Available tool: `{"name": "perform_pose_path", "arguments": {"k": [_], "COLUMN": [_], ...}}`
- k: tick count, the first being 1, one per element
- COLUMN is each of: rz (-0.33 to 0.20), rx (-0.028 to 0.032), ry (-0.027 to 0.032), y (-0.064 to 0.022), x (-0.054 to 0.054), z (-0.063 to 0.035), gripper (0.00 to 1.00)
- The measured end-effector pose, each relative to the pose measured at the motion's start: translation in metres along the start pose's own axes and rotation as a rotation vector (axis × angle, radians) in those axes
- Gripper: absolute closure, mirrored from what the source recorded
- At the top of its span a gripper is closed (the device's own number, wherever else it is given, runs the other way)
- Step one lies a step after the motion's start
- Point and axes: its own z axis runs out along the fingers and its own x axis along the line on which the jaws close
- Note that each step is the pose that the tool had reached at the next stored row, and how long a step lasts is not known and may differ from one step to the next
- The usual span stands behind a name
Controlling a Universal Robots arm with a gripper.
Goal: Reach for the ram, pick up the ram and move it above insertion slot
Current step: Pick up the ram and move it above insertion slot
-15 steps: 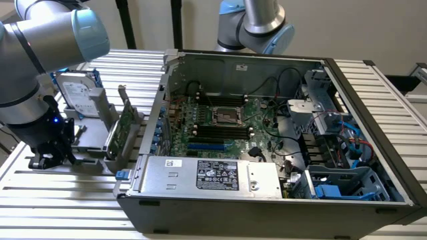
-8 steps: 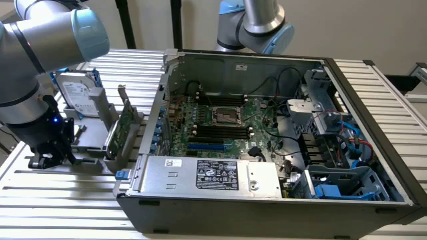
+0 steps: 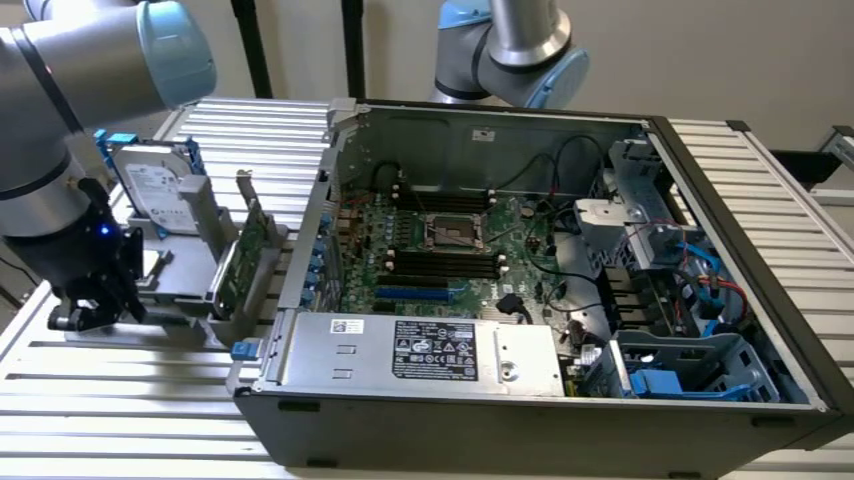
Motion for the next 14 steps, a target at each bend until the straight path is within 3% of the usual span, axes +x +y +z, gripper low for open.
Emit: {"name": "perform_pose_path", "arguments": {"k": [6, 14], "rz": [0.0, 0.0], "rx": [-0.009, -0.0119], "ry": [0.0006, 0.0004], "y": [-0.0007, -0.0113], "x": [-0.001, -0.003], "z": [-0.0254, -0.0619], "gripper": [0.86, 0.86]}}
